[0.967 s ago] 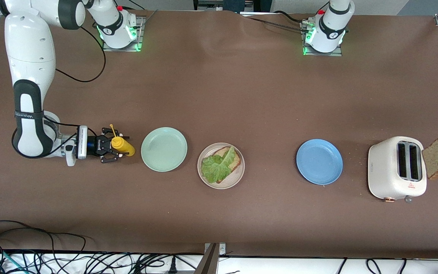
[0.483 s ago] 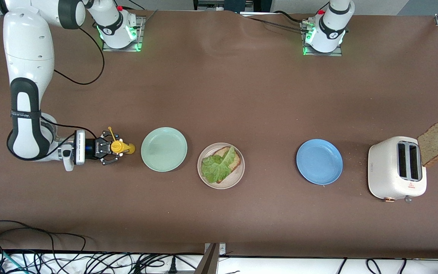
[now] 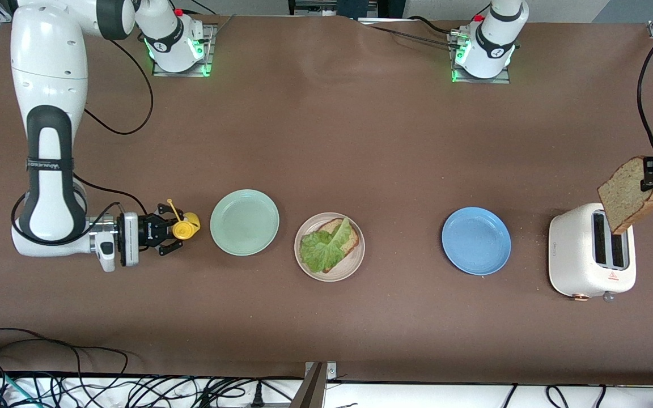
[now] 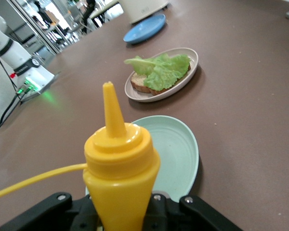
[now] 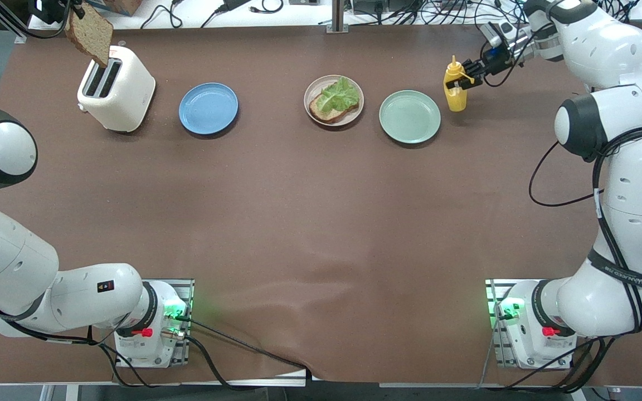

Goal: Make sandwich on beige plate with both arms
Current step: 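Lift the bottle with the right gripper while the left gripper lifts bread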

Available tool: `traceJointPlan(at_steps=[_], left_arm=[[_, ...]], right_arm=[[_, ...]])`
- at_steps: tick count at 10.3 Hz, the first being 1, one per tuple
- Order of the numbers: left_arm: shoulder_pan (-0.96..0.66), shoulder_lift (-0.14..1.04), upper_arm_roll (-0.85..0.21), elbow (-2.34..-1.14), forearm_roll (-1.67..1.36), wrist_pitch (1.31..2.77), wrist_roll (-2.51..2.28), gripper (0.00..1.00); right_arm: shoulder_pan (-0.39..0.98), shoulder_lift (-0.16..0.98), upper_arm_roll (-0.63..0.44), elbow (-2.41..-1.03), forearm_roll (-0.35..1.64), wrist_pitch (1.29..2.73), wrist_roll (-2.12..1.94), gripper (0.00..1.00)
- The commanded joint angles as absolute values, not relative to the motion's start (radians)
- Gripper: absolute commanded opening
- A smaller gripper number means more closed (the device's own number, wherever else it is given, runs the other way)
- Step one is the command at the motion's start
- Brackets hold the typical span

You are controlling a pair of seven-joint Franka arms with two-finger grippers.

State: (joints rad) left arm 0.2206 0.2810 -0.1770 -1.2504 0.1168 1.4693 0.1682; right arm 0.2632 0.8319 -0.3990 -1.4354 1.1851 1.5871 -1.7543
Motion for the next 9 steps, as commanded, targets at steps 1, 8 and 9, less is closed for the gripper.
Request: traceJointPlan(at_steps=[1,8,9], left_arm=[[0.225,0.258,-0.179,-1.258,0.057,1.434,0.082,0.04],[0.225,0.272,-0.173,-1.279,0.034,1.434,0.051,0.04],[0.229,0.273,-0.173,-1.279,0.017,1.434,0.049,0.04]], right_arm=[[0.337,0.821,-0.405,-1.373,1.096,1.678,-1.567,0.00],[0.641,0.815,-0.413,-1.146,0.432,1.781,-0.888,0.00],[0.675,0.815,-0.413,-1.141,0.363,1.781,-0.817,0.00]])
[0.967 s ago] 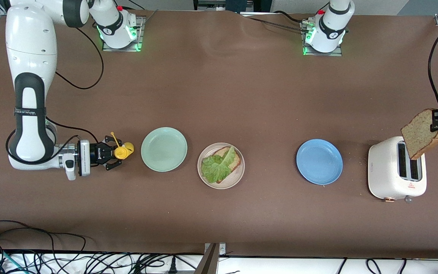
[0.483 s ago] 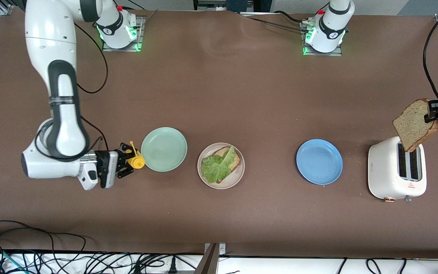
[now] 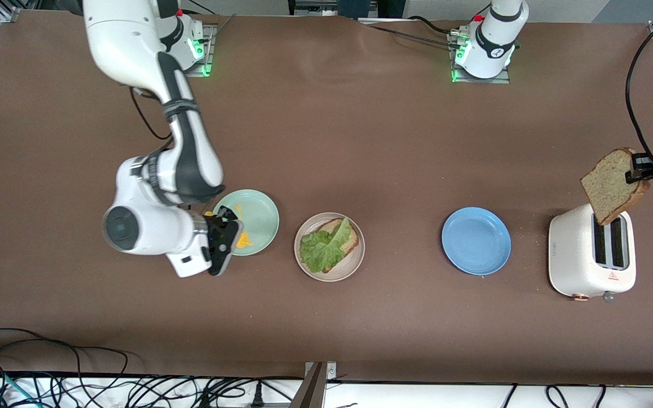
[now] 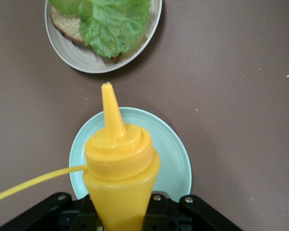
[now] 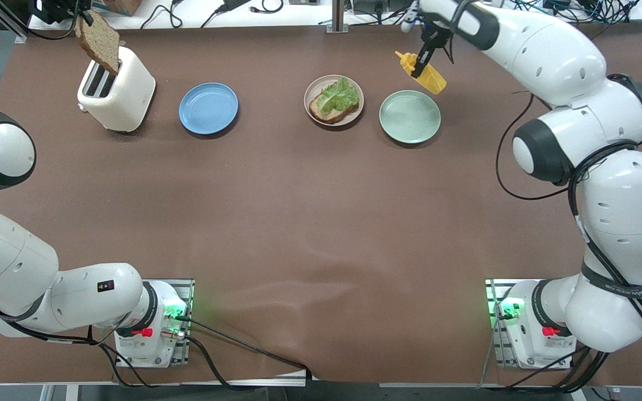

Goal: Make sandwich on beige plate with both arms
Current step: 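Lift the bottle with the right gripper while the left gripper lifts bread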

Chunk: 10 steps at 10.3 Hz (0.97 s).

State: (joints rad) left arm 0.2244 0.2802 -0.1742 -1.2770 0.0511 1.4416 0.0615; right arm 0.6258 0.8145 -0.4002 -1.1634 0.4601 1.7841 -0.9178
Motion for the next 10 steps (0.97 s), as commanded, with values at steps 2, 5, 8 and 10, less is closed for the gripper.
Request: traceJointPlan(at_steps=[2,5,8,10], left_arm=[[0.229,0.273,-0.173,-1.279,0.014,1.434,0.048,0.04],[0.224,0.279,-0.173,-1.279,0.014,1.434,0.022,0.04],[0.224,0.281,-0.175,-1.279,0.014,1.434,0.021,0.04],[0.224,0.281,-0.175,-1.279,0.012,1.434,0.021,0.04]], right_arm=[[0.724,0.815,-0.413,-1.140,0.246,1.781,-0.766,0.00],[0.808,0.816,-0.411,-1.140,0.007,1.781,-0.701,0.00],[0.932,0.828,-0.408,-1.140,-0.295,1.781,-0.600,0.00],[1.006,0.842,-0.405,-1.140,-0.456,1.778,-0.514,0.00]])
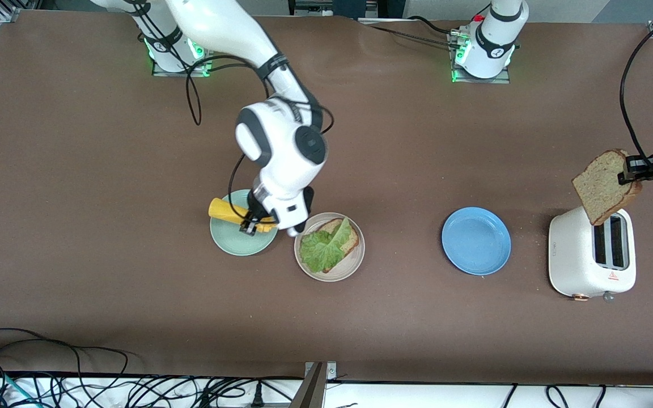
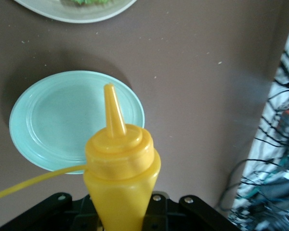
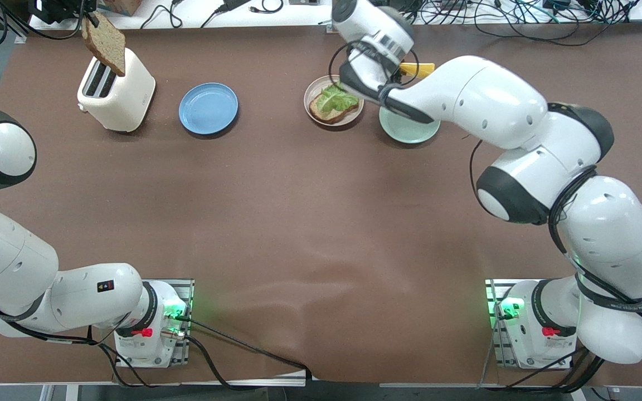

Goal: Make sandwich on beige plate with both arms
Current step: 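Tilt the bottle over the lettuce with the right gripper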

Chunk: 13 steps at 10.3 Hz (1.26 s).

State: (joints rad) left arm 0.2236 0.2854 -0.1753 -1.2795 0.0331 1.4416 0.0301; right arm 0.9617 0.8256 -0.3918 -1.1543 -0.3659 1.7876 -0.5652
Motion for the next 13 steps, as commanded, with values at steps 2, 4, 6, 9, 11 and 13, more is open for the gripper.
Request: traceJointPlan(at_steps=[2,4,6,9,11,13], left_arm=[[0.222,0.281,-0.173,-1.279,0.012,1.434,0.021,0.04],[0.222,0.282,-0.173,-1.279,0.005,1.434,0.021,0.04],[0.224,0.287,-0.173,-1.279,0.000,1.434,0.020,0.04],[0.224,0.288,-0.173,-1.279,0.000,1.434,0.021,0.04],[0.222,0.288,-0.175,-1.279,0.000,1.434,0.020,0.04],[0.198,0.296,-0.178,-1.279,-0.006,1.434,-0.012,0.04]], right_arm=[[1.045,0.859,-0.405,-1.141,-0.558,1.769,-0.463,0.00],[1.046,0.859,-0.407,-1.141,-0.561,1.770,-0.456,0.00],[1.040,0.853,-0.407,-1.141,-0.552,1.772,-0.459,0.00],[1.017,0.827,-0.417,-1.141,-0.478,1.769,-0.472,0.00],[0.956,0.789,-0.417,-1.141,-0.355,1.776,-0.567,0.00],[0.866,0.738,-0.410,-1.141,-0.148,1.781,-0.603,0.00]])
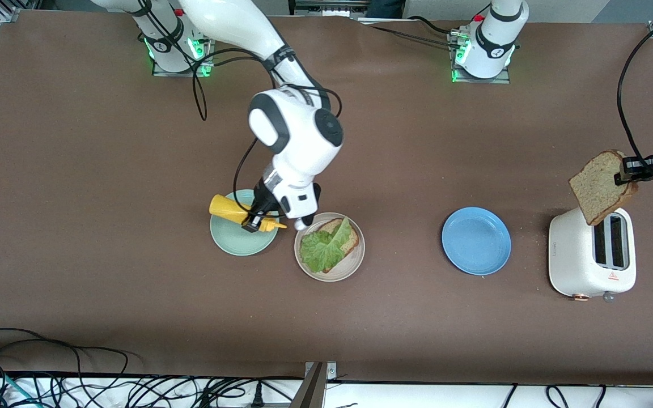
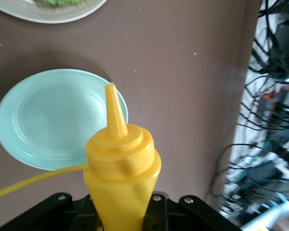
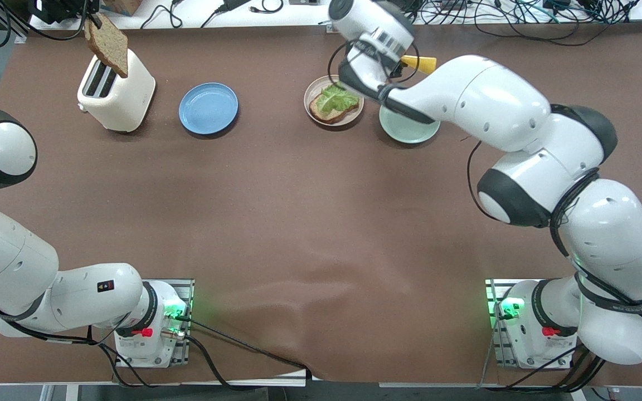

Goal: Make sandwich on beige plate with both arms
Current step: 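Tilt the bottle over the lettuce with the right gripper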

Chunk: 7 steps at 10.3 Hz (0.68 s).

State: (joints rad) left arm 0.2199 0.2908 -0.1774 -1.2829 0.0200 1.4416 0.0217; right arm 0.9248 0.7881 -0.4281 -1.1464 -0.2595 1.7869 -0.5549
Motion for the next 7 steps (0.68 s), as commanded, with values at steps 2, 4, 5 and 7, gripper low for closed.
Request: traceJointPlan(at_steps=[2,4,5,7], left_arm=[[0.155,0.322,-0.178,-1.276,-0.098,1.434,-0.157,0.04],[0.082,0.366,-0.178,-1.270,-0.174,1.440,-0.302,0.04],[0.045,0.395,-0.178,-1.264,-0.236,1.446,-0.364,0.04],[-0.039,0.443,-0.178,-1.262,-0.332,1.553,-0.510,0.04]], right_arm=[[0.804,0.718,-0.419,-1.141,0.068,1.807,-0.675,0.00],[0.731,0.701,-0.419,-1.141,0.235,1.810,-0.721,0.00],[0.694,0.701,-0.419,-1.144,0.329,1.810,-0.806,0.00],[0.573,0.703,-0.414,-1.161,0.580,1.801,-0.993,0.00]])
